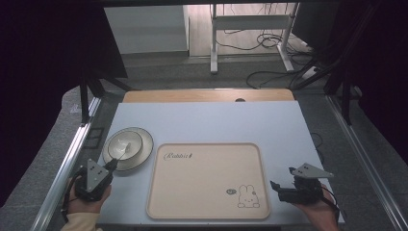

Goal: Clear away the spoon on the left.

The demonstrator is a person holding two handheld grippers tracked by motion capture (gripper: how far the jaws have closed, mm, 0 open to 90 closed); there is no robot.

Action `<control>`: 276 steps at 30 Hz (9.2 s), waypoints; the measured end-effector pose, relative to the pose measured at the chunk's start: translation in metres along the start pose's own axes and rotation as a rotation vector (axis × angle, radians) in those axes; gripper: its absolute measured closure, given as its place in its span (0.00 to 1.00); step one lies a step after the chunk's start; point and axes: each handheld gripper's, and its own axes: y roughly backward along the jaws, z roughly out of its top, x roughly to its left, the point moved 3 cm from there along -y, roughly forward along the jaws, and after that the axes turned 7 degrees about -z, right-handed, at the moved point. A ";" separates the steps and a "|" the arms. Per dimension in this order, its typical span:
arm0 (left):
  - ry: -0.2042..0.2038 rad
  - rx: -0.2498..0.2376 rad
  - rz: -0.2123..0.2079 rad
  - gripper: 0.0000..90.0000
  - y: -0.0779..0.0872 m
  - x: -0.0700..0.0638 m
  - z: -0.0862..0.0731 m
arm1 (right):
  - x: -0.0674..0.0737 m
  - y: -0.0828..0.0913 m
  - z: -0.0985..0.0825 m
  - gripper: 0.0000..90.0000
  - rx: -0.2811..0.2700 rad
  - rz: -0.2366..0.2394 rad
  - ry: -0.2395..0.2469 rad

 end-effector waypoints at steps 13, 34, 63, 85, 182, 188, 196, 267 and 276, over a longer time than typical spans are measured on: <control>-0.004 -0.045 0.019 1.00 0.007 -0.002 0.006 | -0.001 0.000 0.000 0.17 0.001 -0.007 -0.005; -0.023 -0.122 0.009 1.00 0.022 -0.013 0.023 | -0.001 -0.001 -0.001 0.17 0.008 -0.009 0.001; -0.065 -0.170 -0.068 1.00 0.027 -0.039 0.039 | -0.001 -0.001 -0.001 0.17 0.010 -0.010 0.007; -0.098 -0.177 -0.138 1.00 0.024 -0.058 0.045 | 0.000 -0.001 -0.002 0.17 0.012 -0.003 0.012; -0.327 0.034 -0.306 0.95 -0.025 -0.121 0.035 | 0.000 -0.005 -0.004 0.17 0.038 -0.003 0.026; -0.330 0.067 -0.320 0.93 -0.028 -0.123 0.033 | 0.001 -0.005 -0.004 0.17 0.039 0.002 0.027; -0.312 0.137 -0.364 0.89 -0.035 -0.124 0.028 | 0.001 -0.005 -0.005 0.17 0.041 0.005 0.033; 0.034 0.077 -0.289 0.32 -0.024 -0.054 0.012 | 0.000 -0.004 -0.007 0.17 0.054 -0.004 0.037; 0.098 0.071 -0.255 0.32 -0.018 -0.035 0.006 | 0.000 -0.005 -0.007 0.17 0.055 -0.007 0.040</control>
